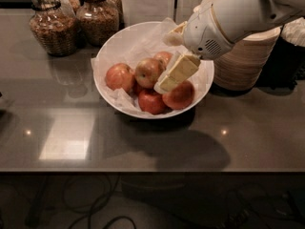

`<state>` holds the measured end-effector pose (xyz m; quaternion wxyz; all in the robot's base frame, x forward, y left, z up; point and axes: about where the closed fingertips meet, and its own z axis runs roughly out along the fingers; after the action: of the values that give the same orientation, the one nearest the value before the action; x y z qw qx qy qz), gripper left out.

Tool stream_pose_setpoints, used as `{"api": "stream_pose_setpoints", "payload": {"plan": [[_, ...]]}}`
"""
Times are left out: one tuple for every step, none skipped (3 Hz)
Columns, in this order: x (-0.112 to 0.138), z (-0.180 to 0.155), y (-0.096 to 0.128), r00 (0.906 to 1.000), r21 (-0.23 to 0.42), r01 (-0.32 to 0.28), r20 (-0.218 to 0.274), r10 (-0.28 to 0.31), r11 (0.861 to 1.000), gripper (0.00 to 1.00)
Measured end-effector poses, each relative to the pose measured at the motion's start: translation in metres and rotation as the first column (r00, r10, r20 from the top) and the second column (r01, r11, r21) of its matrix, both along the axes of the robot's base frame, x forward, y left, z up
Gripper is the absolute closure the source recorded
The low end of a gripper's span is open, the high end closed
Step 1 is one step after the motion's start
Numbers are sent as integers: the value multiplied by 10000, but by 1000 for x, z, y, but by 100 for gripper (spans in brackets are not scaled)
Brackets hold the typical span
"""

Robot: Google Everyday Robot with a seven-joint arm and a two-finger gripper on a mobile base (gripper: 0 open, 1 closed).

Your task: Pick apple from white bowl

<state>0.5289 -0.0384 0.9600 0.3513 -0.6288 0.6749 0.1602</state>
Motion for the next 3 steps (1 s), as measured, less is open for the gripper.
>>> {"api": "stream_pose_setpoints", "payload": {"plan": [[7,-4,10,9998,220,-145,139,142,9997,18],[8,-11,20,9995,307,-279,169,274,9991,18],[3,-32,34,9989,203,-470,99,468,9987,18]]}}
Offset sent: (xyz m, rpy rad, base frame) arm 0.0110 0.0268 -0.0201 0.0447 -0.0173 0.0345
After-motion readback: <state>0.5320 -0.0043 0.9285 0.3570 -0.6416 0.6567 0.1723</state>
